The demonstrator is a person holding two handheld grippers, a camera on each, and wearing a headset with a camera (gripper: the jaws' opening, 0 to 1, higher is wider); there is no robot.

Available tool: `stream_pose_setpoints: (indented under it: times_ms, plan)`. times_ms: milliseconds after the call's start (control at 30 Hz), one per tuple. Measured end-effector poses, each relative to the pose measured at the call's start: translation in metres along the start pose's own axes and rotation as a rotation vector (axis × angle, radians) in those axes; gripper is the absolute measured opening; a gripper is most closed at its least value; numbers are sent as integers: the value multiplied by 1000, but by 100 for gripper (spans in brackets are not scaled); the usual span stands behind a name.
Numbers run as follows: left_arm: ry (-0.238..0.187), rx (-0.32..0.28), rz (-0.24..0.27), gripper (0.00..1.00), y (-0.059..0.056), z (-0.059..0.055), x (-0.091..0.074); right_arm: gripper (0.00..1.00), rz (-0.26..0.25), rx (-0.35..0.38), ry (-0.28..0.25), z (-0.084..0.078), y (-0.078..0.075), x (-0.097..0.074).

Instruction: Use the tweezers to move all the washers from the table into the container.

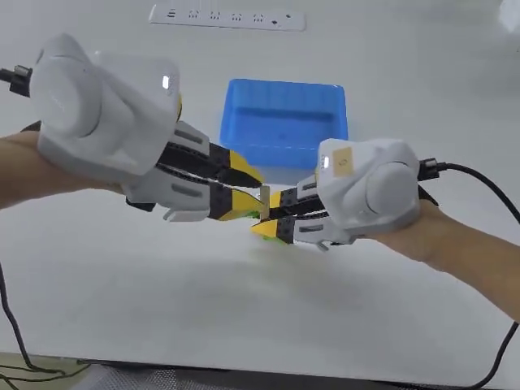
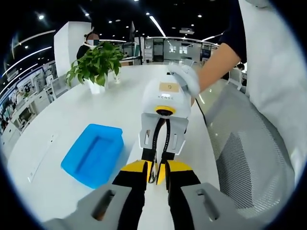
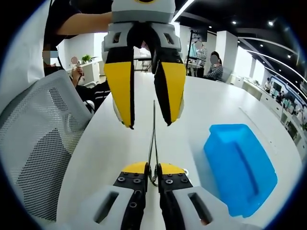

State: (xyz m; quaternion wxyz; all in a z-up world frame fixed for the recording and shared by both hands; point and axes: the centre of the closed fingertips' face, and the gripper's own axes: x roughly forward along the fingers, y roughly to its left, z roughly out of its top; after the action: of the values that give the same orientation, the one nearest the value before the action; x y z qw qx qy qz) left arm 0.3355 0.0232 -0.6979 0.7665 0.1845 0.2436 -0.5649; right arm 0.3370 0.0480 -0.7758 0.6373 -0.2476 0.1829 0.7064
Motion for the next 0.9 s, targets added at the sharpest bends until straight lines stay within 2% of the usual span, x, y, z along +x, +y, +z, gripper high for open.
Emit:
stream_pose_setpoints:
  times_ms: [100,300,433,500,600,733,800,900]
  plan:
    - [11,1,25,22,1,-5,-5,8,-6,-1,3,2,0,-4]
    - [-6,-44,108,31,7,-14,-16,8,-21,-2,5,9,-3,-15]
    - [-26,-80,145,35,6,-21,-25,8,-24,-20,12,17,-7,-23]
    - [-15,-80,171,35,6,-26,-29,8,-29,-38,9,24,-10,-28]
    - [-18,-91,182,38,3,-30,-33,8,-37,-42,-19,37,-15,-35]
    - [-42,-104,215,48,3,-34,-39,8,-50,-62,-30,51,-22,-46]
    - [-55,-129,220,54,4,-35,-41,8,-63,-76,-34,59,-29,-52]
    - [-70,-137,225,56,4,-37,-43,8,-80,-82,-44,67,-39,-59]
